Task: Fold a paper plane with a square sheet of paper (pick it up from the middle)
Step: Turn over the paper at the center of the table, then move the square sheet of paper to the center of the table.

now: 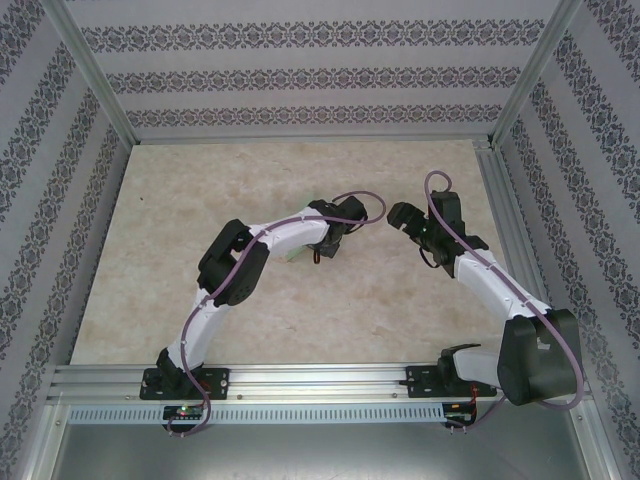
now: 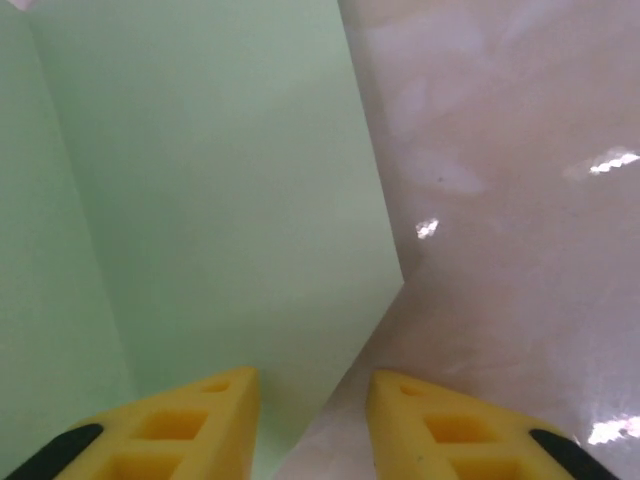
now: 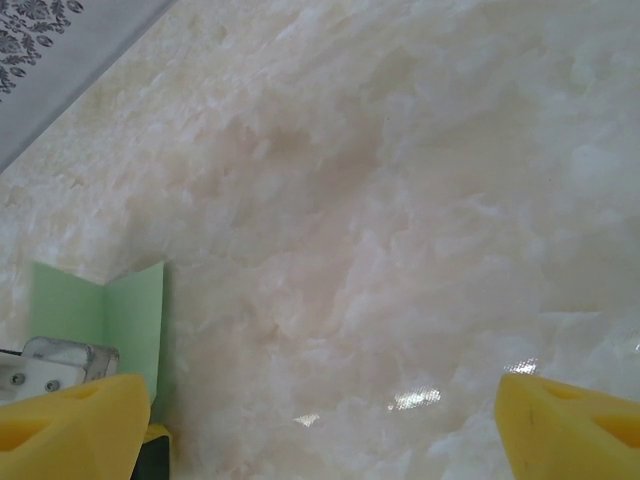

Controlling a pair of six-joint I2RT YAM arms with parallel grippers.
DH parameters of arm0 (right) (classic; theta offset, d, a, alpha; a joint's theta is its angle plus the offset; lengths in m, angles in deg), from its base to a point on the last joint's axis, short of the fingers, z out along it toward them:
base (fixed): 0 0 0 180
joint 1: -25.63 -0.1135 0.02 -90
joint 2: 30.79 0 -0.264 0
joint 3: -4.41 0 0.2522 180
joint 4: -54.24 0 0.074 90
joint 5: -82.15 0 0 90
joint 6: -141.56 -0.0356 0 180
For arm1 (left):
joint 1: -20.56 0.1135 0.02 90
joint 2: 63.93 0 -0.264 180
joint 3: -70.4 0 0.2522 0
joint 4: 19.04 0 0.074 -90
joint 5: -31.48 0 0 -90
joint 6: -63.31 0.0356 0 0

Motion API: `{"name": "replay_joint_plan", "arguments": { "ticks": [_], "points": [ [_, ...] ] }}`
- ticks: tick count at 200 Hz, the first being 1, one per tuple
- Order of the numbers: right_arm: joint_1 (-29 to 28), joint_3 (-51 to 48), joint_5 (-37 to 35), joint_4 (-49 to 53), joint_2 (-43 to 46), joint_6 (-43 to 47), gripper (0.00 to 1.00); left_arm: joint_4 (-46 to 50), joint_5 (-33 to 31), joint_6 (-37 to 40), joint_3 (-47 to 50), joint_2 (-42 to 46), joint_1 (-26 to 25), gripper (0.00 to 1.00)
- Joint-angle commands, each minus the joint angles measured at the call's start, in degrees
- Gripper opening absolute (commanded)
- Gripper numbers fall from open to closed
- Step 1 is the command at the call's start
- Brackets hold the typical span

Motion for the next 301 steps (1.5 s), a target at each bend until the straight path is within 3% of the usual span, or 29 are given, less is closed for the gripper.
{"name": "replay_joint_plan", "arguments": {
  "ticks": [1, 44, 94, 130, 181, 206, 247, 278, 301],
  "points": [
    [0.31, 1.19, 1.66, -0.10, 0.12, 0.20, 0.90, -2.90, 8.54, -1.62, -0.88, 5.22, -0.75, 0.41],
    [-0.33, 3.41, 10.83, -1.97, -4.12, 1.44, 0.90, -9.15, 20.82, -4.18, 4.58, 17.02, 1.06, 0.52],
    [-8.43, 7.44, 21.08, -6.78, -13.48, -1.86, 0.90, -23.83, 33.95, -12.69, 20.87, 29.30, 10.87, 0.58],
    [-14.93, 9.79, 23.48, -9.71, -20.07, -6.02, 0.87, -31.16, 38.23, -17.84, 30.26, 30.28, 17.47, 0.51],
    [-20.51, 10.61, 26.58, -16.52, -27.08, -12.31, 0.74, -36.41, 38.34, -21.20, 35.53, 29.75, 20.99, 0.45],
    [-21.64, 9.81, 26.94, -21.94, -29.59, -16.18, 0.63, -36.82, 38.67, -21.31, 35.96, 29.34, 21.28, 0.45],
    [-21.54, 9.82, 25.90, -25.83, -32.83, -18.62, 0.32, -38.17, 39.68, -21.29, 36.54, 29.16, 21.65, 0.45],
    [-19.68, 9.71, 26.60, -22.18, -32.69, -16.29, 0.07, -39.95, 42.91, -20.60, 36.34, 28.26, 21.64, 0.44],
    [-17.36, 10.28, 30.31, -14.25, -31.08, -9.37, 0.01, -40.38, 45.92, -19.15, 35.30, 26.52, 21.47, 0.43]
  ]
}}
